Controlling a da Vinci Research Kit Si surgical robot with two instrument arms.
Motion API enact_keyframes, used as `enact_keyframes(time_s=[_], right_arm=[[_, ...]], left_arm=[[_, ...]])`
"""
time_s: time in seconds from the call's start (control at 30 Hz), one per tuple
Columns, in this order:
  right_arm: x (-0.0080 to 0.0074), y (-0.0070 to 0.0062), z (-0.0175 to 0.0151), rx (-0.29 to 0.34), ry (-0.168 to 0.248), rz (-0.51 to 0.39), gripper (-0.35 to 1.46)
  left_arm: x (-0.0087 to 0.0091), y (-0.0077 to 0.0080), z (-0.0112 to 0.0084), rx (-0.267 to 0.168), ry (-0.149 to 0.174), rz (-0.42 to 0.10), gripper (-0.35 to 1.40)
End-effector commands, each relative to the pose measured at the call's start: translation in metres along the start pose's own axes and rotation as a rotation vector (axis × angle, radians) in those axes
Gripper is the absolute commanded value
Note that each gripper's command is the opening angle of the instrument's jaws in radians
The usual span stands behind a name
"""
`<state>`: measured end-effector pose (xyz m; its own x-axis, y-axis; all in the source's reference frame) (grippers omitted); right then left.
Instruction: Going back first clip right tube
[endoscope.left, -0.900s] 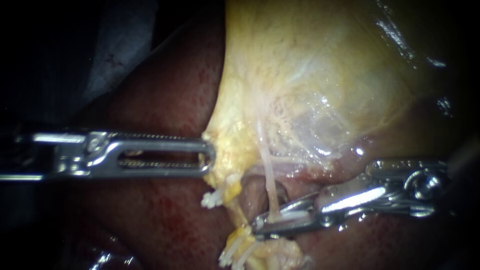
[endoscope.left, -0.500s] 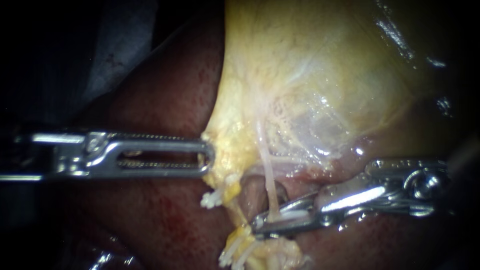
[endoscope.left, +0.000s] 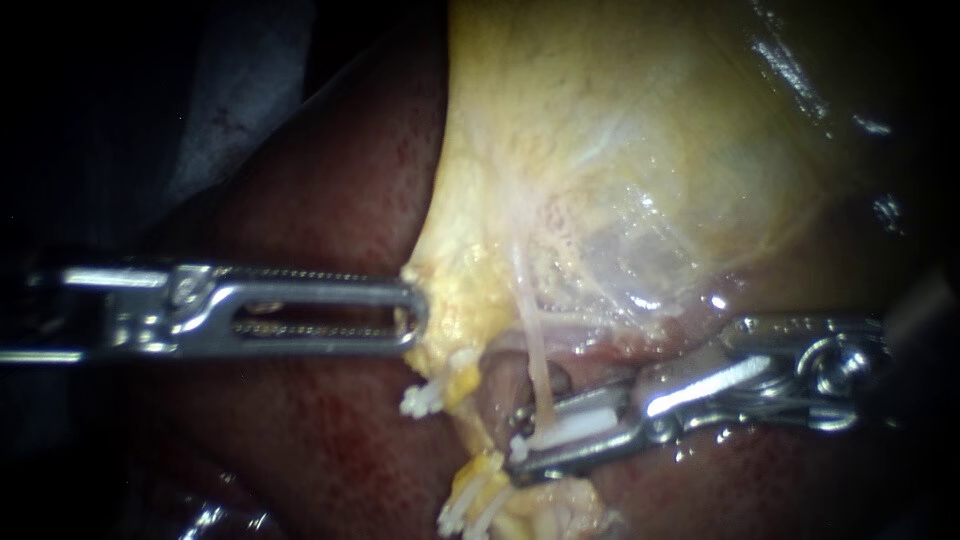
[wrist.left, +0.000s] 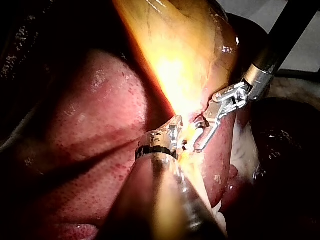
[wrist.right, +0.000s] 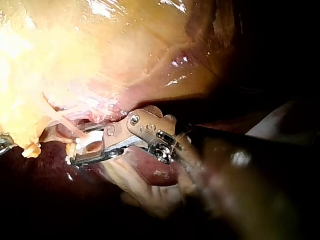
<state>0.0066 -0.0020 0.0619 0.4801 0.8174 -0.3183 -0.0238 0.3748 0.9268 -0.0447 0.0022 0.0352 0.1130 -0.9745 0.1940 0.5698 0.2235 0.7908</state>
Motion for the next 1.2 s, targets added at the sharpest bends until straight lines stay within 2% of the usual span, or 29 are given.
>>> enact_keyframes(time_s=[0.03, 0.23, 0.4, 1.0, 1.2], right_arm=[[-0.0001, 0.0001, -0.0001, 0.000, 0.000, -0.007, 0.42], [0.0002, -0.0001, -0.0003, -0.002, 0.003, -0.016, 0.44], [0.0011, -0.0007, -0.0016, -0.009, 0.016, -0.030, 0.44], [0.0060, -0.0039, -0.0102, -0.054, 0.082, -0.087, 0.44], [0.0067, -0.0045, -0.0131, -0.061, 0.093, -0.112, 0.45]], left_arm=[[0.0000, 0.0000, 0.0000, 0.000, 0.000, 0.000, -0.35], [0.0000, 0.0000, 0.0000, 0.000, 0.000, 0.000, -0.35], [0.0000, 0.0000, 0.0000, 0.000, 0.000, 0.000, -0.35], [0.0001, 0.0004, 0.0003, -0.001, -0.001, 0.002, -0.35], [0.0000, 0.0006, 0.0003, -0.001, -0.001, 0.002, -0.35]])
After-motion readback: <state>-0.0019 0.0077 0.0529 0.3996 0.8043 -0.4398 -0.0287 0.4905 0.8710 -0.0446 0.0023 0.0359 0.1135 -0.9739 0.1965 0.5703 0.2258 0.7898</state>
